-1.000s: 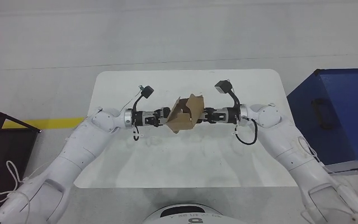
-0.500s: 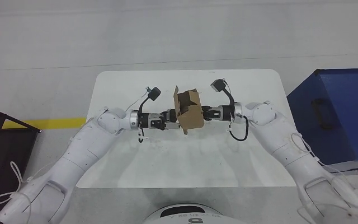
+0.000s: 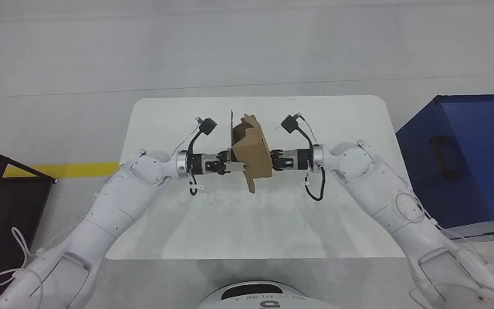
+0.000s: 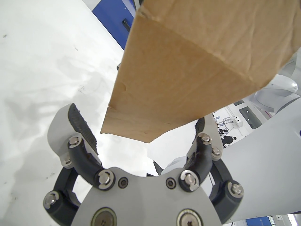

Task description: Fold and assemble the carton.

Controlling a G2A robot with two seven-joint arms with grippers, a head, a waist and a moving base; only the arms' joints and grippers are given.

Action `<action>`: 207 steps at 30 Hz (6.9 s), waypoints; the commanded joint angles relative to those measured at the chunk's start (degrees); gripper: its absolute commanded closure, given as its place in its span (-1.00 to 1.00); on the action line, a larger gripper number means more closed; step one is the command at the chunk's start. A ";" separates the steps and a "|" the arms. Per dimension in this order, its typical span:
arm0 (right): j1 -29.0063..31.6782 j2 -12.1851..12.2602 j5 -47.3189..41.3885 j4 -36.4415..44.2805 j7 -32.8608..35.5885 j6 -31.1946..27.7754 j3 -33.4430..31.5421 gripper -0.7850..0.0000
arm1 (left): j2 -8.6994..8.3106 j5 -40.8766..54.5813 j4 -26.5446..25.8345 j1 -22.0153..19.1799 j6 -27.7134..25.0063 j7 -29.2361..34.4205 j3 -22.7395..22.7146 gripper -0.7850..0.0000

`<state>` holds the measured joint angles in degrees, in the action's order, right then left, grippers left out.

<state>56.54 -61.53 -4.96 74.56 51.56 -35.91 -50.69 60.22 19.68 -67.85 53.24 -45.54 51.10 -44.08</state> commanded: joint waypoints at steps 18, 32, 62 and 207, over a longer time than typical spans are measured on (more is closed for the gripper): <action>3.90 1.31 5.97 4.72 -1.14 -5.73 -2.78 1.00 | 1.15 1.53 5.04 -0.87 -1.82 3.68 0.02 -1.00; 3.32 3.81 1.70 7.91 -0.70 -17.53 1.05 1.00 | -0.80 6.62 5.46 -0.20 -5.39 2.26 1.06 -1.00; 10.19 10.25 35.40 18.76 -23.68 -13.29 -5.47 1.00 | -5.86 23.46 2.94 -3.04 -5.79 1.87 6.74 -1.00; 2.35 4.98 25.80 5.48 -25.57 -18.83 -2.70 1.00 | -5.93 -28.28 -27.58 16.70 5.40 -19.31 -19.15 -1.00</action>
<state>58.90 -56.54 20.87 80.10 25.99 -54.67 -53.39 54.25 -8.33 -95.49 69.96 -40.11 31.82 -63.34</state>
